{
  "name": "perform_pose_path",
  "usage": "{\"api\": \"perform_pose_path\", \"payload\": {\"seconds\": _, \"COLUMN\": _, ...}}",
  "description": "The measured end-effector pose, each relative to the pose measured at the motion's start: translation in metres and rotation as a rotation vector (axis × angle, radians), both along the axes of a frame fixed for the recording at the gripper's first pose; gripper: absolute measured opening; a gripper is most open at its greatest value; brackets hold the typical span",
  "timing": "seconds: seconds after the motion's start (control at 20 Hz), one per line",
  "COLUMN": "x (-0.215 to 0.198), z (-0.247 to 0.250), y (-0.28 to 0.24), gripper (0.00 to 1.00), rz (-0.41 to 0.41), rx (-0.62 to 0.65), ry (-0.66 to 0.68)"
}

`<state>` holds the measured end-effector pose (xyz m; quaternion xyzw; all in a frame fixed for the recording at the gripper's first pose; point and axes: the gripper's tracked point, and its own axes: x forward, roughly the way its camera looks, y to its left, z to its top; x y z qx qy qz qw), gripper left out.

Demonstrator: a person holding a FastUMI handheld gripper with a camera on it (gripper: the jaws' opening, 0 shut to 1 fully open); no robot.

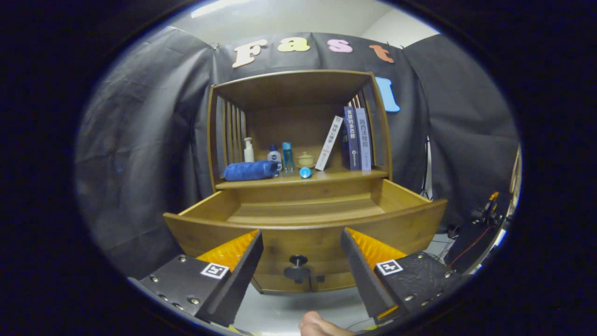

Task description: Pull open the drawer, take out the items inside it, and place them on the countertop above the cabinet.

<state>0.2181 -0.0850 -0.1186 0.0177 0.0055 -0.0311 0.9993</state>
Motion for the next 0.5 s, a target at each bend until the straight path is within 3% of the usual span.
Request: {"api": "perform_pose_path", "payload": {"seconds": 0.5, "x": 0.003, "z": -0.058, "y": -0.01, "gripper": 0.99, "rz": -0.012, "rx": -0.023, "ry": 0.073}}
